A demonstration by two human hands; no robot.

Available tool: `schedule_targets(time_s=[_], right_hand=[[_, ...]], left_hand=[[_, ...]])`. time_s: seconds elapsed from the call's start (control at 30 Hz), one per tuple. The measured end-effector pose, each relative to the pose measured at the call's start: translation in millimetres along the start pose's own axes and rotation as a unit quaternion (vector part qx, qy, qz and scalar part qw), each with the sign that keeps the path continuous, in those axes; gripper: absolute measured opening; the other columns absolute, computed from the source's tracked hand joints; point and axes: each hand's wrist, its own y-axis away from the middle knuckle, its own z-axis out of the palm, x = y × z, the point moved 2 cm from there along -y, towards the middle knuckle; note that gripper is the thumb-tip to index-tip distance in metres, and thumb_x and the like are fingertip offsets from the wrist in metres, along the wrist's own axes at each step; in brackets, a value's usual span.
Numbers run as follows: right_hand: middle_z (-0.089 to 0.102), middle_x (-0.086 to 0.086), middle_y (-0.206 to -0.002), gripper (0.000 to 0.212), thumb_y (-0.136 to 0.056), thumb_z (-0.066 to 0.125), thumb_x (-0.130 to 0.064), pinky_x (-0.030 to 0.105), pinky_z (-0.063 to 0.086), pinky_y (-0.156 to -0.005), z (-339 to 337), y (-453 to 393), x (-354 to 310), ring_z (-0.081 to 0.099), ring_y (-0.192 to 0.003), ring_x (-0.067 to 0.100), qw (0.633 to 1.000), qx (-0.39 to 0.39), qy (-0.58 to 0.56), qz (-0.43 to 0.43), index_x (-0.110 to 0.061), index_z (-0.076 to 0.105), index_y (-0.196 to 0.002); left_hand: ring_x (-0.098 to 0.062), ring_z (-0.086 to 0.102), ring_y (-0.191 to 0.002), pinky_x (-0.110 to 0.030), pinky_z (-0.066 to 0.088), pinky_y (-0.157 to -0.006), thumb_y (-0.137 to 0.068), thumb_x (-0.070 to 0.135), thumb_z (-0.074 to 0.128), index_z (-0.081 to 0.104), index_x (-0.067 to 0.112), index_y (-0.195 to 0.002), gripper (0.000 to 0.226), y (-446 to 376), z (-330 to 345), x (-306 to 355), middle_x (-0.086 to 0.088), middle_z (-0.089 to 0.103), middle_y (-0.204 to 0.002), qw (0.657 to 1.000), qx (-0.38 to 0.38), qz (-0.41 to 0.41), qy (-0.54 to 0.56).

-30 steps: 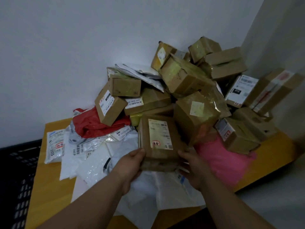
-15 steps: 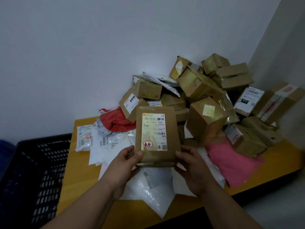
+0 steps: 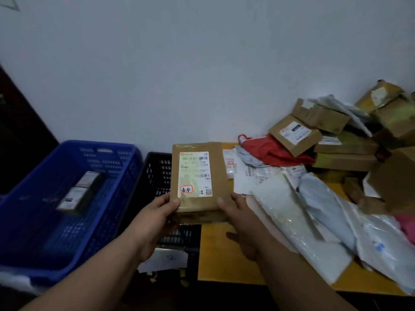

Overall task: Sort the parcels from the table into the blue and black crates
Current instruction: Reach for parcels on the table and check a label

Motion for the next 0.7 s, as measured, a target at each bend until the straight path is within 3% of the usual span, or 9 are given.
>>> schedule_targets(time_s=[0.07,0.13,0.23,0.37,0.57,0.7], right_hand=[[0.05,-0.011,-0.124,0.064,-0.084,0.065,-0.057,0.046,0.044,-0.093,35,-13,6,0.049,-0.111,0.018,0.998,-0.031,0.001,0.061,-0.046,0.034,-0.138],[0.051,-0.016,-0.111,0.059,-0.083,0.065,-0.059,0.043,0.048,-0.084,63,-29,11,0.051,-0.101,0.016,0.993,-0.056,0.004,0.102,-0.05,0.034,-0.133],[0.055,-0.009,-0.112,0.057,-0.084,0.064,-0.059,0.04,0.051,-0.078,97,-63,20,0.056,-0.101,0.023,0.988,-0.071,0.019,0.136,-0.045,0.035,-0.13],[0.057,-0.005,-0.113,0.068,-0.087,0.067,-0.049,0.041,0.051,-0.089,128,-122,35,0.062,-0.102,0.026,0.983,-0.062,-0.013,0.17,-0.038,0.029,-0.142],[0.061,-0.006,-0.115,0.059,-0.09,0.064,-0.042,0.041,0.05,-0.093,151,-225,54,0.065,-0.1,0.024,0.976,-0.039,-0.017,0.214,-0.04,0.033,-0.139],[0.062,-0.007,-0.112,0.054,-0.092,0.063,-0.037,0.041,0.048,-0.091,158,-290,67,0.063,-0.102,0.024,0.973,-0.002,-0.018,0.23,-0.04,0.034,-0.137]], left_hand=[[-0.026,0.066,-0.106,-0.047,0.05,-0.098,-0.098,0.025,0.054,0.064,0.025,-0.12,0.024,-3,-34,-3,0.001,0.074,-0.104,0.999,0.027,-0.019,0.014],[-0.022,0.067,-0.101,-0.039,0.054,-0.085,-0.098,0.023,0.054,0.063,0.024,-0.12,0.024,-11,-61,-6,0.002,0.075,-0.1,0.998,0.053,-0.025,0.023],[-0.017,0.07,-0.091,-0.03,0.052,-0.071,-0.099,0.023,0.053,0.062,0.025,-0.119,0.023,-30,-95,-13,0.005,0.076,-0.096,0.996,0.079,-0.043,0.023],[-0.02,0.068,-0.097,-0.037,0.054,-0.087,-0.098,0.025,0.054,0.06,0.023,-0.128,0.031,-76,-126,-20,0.001,0.073,-0.104,0.991,0.108,-0.08,-0.013],[-0.015,0.064,-0.097,-0.037,0.052,-0.09,-0.099,0.028,0.052,0.05,0.027,-0.139,0.039,-184,-150,-24,0.007,0.066,-0.11,0.981,0.121,-0.113,-0.098],[-0.001,0.056,-0.084,-0.016,0.043,-0.062,-0.098,0.031,0.053,0.041,0.024,-0.144,0.048,-260,-157,-36,0.01,0.056,-0.105,0.973,0.106,-0.127,-0.161]])
